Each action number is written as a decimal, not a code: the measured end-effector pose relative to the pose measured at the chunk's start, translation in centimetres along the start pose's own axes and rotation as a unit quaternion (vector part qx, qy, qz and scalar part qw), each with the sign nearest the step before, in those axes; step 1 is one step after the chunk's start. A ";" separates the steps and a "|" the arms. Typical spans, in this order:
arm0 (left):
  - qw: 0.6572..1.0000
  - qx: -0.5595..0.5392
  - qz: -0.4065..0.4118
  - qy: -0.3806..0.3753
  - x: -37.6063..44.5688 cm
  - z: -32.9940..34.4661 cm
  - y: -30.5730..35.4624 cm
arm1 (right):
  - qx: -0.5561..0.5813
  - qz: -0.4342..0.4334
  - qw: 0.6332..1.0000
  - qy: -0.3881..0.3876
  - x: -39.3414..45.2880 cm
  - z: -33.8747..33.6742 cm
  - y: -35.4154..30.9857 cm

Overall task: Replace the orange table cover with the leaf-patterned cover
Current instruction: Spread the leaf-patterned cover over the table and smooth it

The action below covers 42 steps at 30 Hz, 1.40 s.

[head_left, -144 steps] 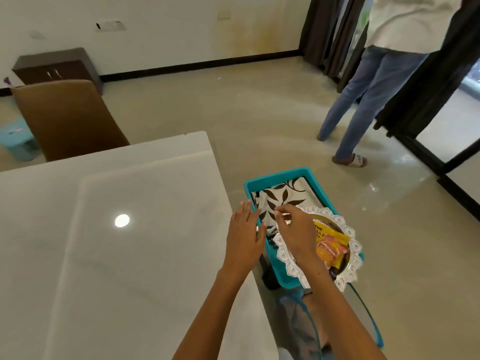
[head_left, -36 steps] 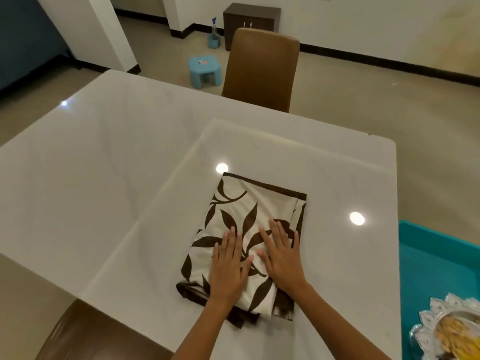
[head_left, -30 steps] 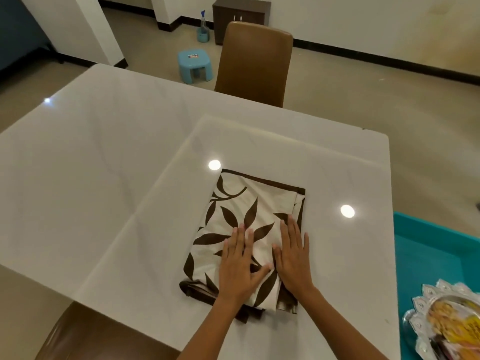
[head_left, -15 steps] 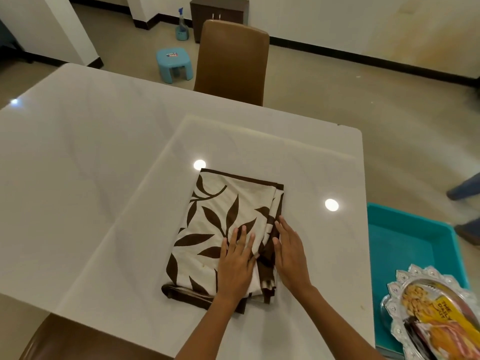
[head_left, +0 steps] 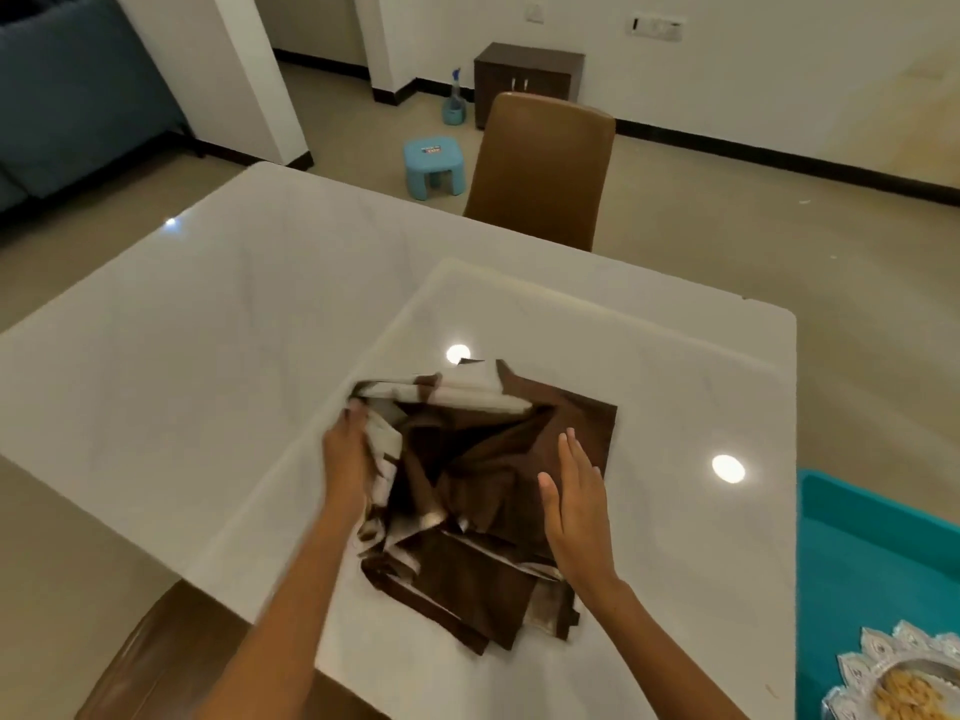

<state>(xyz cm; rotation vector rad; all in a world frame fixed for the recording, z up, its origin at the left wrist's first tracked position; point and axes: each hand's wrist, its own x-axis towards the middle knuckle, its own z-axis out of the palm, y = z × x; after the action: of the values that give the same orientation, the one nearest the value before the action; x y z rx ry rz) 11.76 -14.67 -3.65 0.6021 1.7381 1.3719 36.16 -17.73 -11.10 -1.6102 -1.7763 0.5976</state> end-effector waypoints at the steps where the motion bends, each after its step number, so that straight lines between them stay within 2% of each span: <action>1: 0.998 -0.034 -0.029 0.037 2.6 -2.5 1.2 | -0.013 -0.010 1.000 -0.007 0.2 0.2 0.0; 3: 0.984 -0.065 -0.102 0.135 7.1 -8.0 3.7 | -0.045 -0.013 0.999 -0.024 0.3 0.9 -0.1; 5: 0.957 0.046 -0.126 0.257 10.0 -13.0 5.3 | -0.084 -0.012 0.995 -0.047 0.1 1.9 -0.1; 7: 0.914 0.239 -0.029 0.327 10.5 -13.9 5.7 | -0.126 -0.021 0.990 -0.065 -0.3 3.2 -0.1; 9: 0.890 0.349 0.112 0.271 8.8 -10.9 3.1 | -0.157 -0.027 0.984 -0.084 -0.4 4.3 -0.1; 11: 0.869 0.435 0.199 0.129 5.6 -6.3 -1.1 | -0.176 -0.016 0.978 -0.108 -0.3 5.2 0.1; 13: 0.817 0.515 0.260 -0.002 2.3 -2.6 -5.0 | -0.200 0.005 0.971 -0.131 0.0 5.7 0.5; 14: 0.793 0.543 0.277 -0.028 1.2 -1.5 -6.4 | -0.216 0.007 0.967 -0.139 0.1 5.8 0.8; 19: 0.794 0.560 0.235 -0.004 1.5 -0.5 -9.2 | -0.255 -0.020 0.954 -0.157 0.6 4.8 3.3; 23: 0.748 0.610 0.253 -0.071 3.8 -1.1 -9.8 | -0.273 -0.036 0.945 -0.174 1.8 2.9 5.1; 26: 0.727 0.623 0.270 -0.098 5.9 -1.5 -9.5 | -0.282 -0.027 0.940 -0.189 2.7 1.1 7.0; 30: 0.727 0.606 0.311 -0.091 7.3 -2.6 -8.7 | -0.262 -0.026 0.950 -0.168 3.3 -0.1 6.1; 33: 0.768 0.548 0.327 -0.053 6.9 -4.0 -8.8 | -0.209 -0.066 0.969 -0.117 3.3 1.3 1.5; 35: 0.811 0.509 0.289 -0.010 6.6 -5.3 -9.2 | -0.180 -0.102 0.972 -0.113 3.3 3.6 -2.4; 37: 0.838 0.487 0.245 0.022 6.7 -6.7 -10.1 | -0.175 -0.122 0.968 -0.135 3.3 6.5 -5.6; 39: 0.848 0.483 0.217 0.021 7.0 -7.5 -10.7 | -0.193 -0.117 0.962 -0.152 3.5 9.0 -7.3; 42: 0.848 0.490 0.203 -0.005 7.4 -8.0 -11.3 | -0.279 -0.105 0.936 -0.187 4.1 11.4 -7.5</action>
<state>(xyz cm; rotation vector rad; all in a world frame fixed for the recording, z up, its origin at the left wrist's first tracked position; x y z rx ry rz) 2.42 -16.69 -16.08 1.5951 2.3370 0.6016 22.64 -13.66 -12.79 -1.7043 -2.5374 0.3234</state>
